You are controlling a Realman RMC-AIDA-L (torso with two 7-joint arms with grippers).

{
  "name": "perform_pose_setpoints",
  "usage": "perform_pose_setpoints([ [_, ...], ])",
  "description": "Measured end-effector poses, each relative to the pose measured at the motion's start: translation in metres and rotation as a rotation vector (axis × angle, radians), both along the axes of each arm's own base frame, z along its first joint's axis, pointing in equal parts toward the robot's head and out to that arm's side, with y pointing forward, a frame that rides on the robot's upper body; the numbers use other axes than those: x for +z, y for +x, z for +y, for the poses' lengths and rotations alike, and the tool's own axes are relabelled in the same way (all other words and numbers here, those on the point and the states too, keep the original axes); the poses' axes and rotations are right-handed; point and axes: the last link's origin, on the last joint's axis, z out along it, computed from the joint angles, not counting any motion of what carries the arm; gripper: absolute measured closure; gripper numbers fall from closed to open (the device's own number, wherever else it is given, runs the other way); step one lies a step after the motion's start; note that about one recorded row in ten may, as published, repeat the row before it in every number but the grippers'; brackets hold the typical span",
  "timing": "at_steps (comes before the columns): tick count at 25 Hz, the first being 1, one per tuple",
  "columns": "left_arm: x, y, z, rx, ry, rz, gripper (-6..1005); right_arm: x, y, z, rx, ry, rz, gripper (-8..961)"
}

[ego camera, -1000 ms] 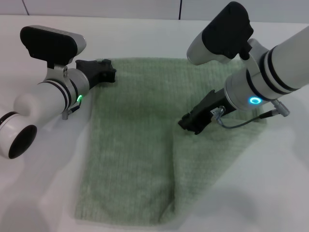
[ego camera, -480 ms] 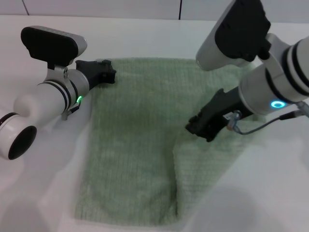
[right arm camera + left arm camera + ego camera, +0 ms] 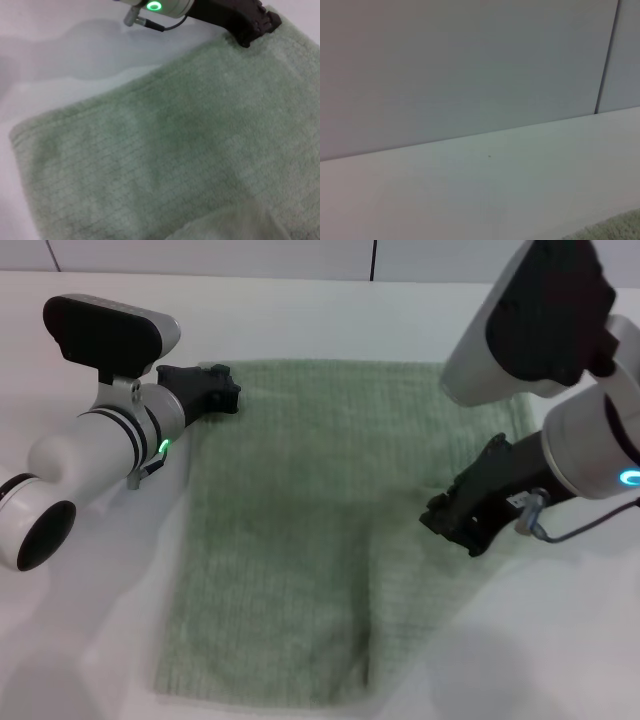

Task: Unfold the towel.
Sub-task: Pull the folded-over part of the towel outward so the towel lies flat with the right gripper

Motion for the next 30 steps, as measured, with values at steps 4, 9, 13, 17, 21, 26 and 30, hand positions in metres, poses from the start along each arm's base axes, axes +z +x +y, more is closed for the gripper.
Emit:
perform_pose_setpoints([
  [4, 0.000, 0.000, 0.000, 0.001, 0.001, -0.001, 1000, 0.011, -0.005, -0.014, 0.011, 0.023, -0.025, 858],
  [9, 0.000, 0.000, 0.000, 0.001, 0.002, -0.002, 1000, 0.008, -0.001, -0.013, 0.019, 0.036, -0.040, 829],
  [13, 0.001, 0.000, 0.000, 0.000, 0.004, -0.002, 1000, -0.006, 0.008, 0.004, 0.033, 0.050, -0.013, 805],
  [17, 0.001, 0.000, 0.001, 0.002, 0.007, -0.004, 1000, -0.020, 0.009, 0.016, 0.072, 0.057, 0.044, 781],
  [21, 0.002, -0.001, 0.001, 0.004, 0.010, -0.006, 1000, -0.027, 0.006, 0.017, 0.094, 0.027, 0.069, 758],
  [26, 0.002, -0.001, 0.001, 0.004, 0.011, -0.007, 1000, -0.044, 0.011, 0.023, 0.091, -0.009, 0.046, 655],
  [30, 0.002, 0.000, 0.001, 0.003, 0.011, -0.007, 1000, -0.055, 0.017, 0.031, 0.079, -0.010, 0.034, 486],
])
